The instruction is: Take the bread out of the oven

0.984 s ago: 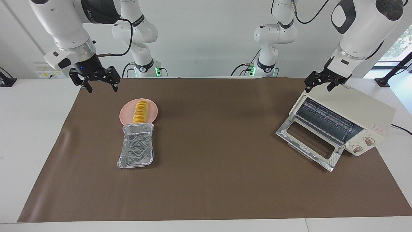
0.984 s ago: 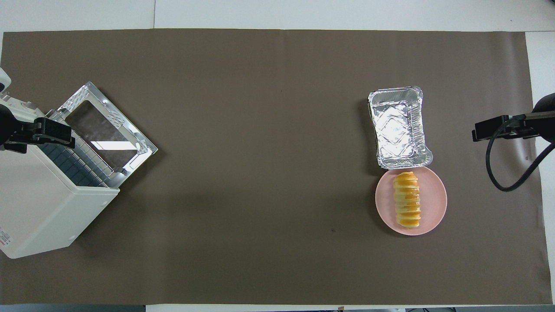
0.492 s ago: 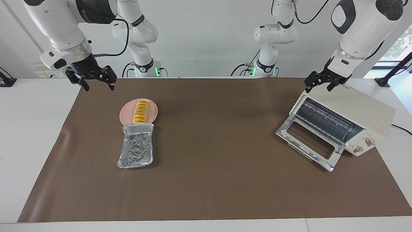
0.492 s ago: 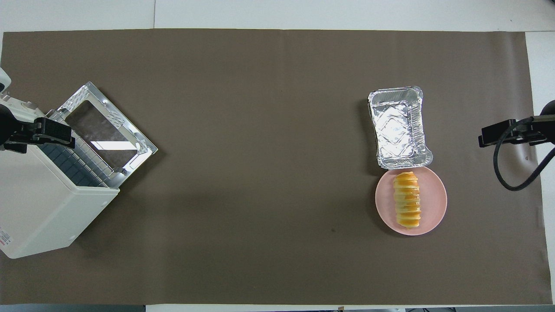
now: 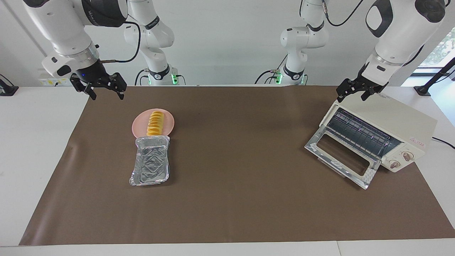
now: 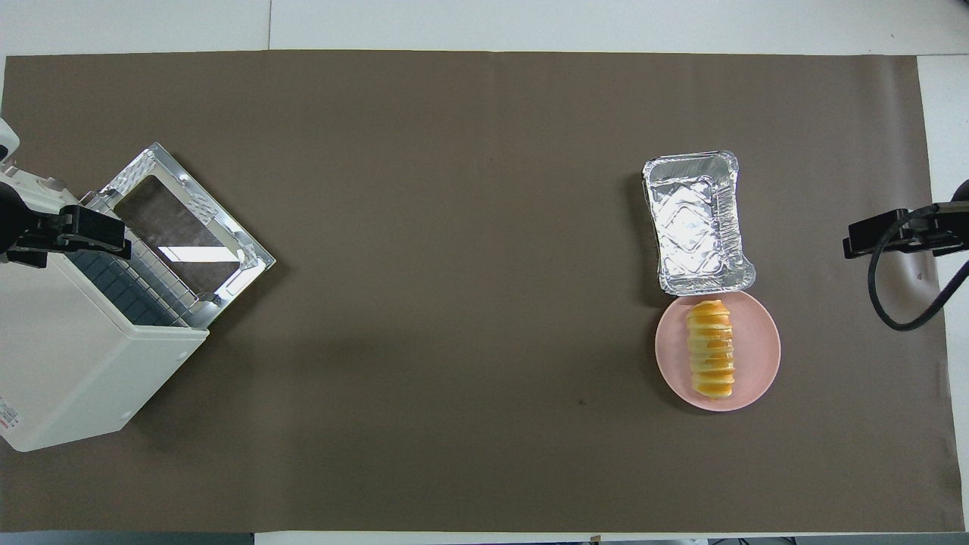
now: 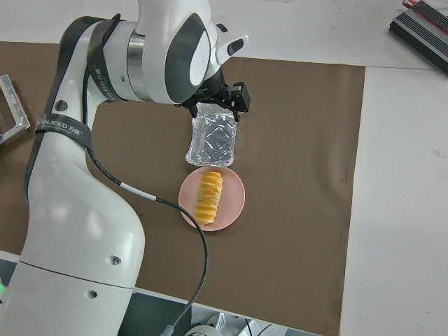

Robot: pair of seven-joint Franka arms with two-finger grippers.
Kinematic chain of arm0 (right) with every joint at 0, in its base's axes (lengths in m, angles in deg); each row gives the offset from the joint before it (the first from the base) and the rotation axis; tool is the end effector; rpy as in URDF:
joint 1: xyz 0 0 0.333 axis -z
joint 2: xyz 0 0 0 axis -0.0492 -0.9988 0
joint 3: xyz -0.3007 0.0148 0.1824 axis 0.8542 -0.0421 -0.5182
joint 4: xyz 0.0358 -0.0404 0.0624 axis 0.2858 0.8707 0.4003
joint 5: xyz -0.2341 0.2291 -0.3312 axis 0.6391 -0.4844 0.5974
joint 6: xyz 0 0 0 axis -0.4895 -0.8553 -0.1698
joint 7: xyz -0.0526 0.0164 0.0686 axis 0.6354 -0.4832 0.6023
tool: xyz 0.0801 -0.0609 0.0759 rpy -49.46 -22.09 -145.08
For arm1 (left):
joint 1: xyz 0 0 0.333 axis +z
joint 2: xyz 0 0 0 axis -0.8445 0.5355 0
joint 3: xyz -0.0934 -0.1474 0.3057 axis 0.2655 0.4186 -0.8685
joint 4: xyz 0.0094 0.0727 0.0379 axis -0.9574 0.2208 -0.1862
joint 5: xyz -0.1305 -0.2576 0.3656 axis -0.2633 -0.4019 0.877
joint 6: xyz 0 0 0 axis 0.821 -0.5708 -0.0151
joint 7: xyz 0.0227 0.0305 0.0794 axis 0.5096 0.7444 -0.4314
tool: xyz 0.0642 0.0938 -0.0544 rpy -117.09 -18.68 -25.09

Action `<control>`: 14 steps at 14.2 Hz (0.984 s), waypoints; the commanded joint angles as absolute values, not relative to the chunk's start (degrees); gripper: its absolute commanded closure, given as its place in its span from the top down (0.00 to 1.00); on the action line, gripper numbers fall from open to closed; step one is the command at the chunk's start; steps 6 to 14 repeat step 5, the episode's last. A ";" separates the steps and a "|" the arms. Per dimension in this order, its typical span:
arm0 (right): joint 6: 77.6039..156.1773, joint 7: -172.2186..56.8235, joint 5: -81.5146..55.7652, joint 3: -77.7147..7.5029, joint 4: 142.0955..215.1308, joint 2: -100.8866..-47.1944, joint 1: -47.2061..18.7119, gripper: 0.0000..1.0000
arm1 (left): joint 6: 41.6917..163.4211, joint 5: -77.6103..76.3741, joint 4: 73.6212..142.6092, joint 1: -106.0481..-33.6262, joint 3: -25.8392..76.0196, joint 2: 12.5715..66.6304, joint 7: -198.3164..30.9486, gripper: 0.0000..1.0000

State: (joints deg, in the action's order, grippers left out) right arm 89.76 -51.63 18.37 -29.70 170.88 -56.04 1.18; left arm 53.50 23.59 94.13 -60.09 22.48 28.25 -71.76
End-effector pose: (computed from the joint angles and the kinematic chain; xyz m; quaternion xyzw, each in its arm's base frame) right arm 0.6087 -0.0246 0.6166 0.9997 -0.0016 -0.0255 0.0055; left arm 0.6133 -0.0334 0.6068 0.9992 0.0057 -0.0398 0.0065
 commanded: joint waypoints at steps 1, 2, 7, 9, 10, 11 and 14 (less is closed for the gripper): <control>88.59 -51.72 19.38 -30.28 169.78 -56.77 1.84 1.00 | 53.82 23.20 95.16 -59.73 22.50 26.90 -71.58 1.00; 88.50 -51.63 19.38 -30.37 169.87 -56.77 1.75 1.00 | 53.82 23.20 95.07 -59.73 22.50 26.90 -71.58 1.00; 88.41 -51.63 19.30 -30.28 170.13 -56.59 1.75 1.00 | 53.82 23.20 95.16 -59.73 22.50 26.90 -71.58 1.00; 88.41 -51.63 19.30 -30.28 170.13 -56.59 1.75 1.00 | 53.82 23.20 95.16 -59.73 22.50 26.90 -71.58 1.00; 88.41 -51.63 19.30 -30.28 170.13 -56.59 1.75 1.00 | 53.82 23.20 95.16 -59.73 22.50 26.90 -71.58 1.00; 88.41 -51.63 19.30 -30.28 170.13 -56.59 1.75 1.00 | 53.82 23.20 95.16 -59.73 22.50 26.90 -71.58 1.00; 88.41 -51.63 19.30 -30.28 170.13 -56.59 1.75 1.00 | 53.82 23.20 95.16 -59.73 22.50 26.90 -71.58 1.00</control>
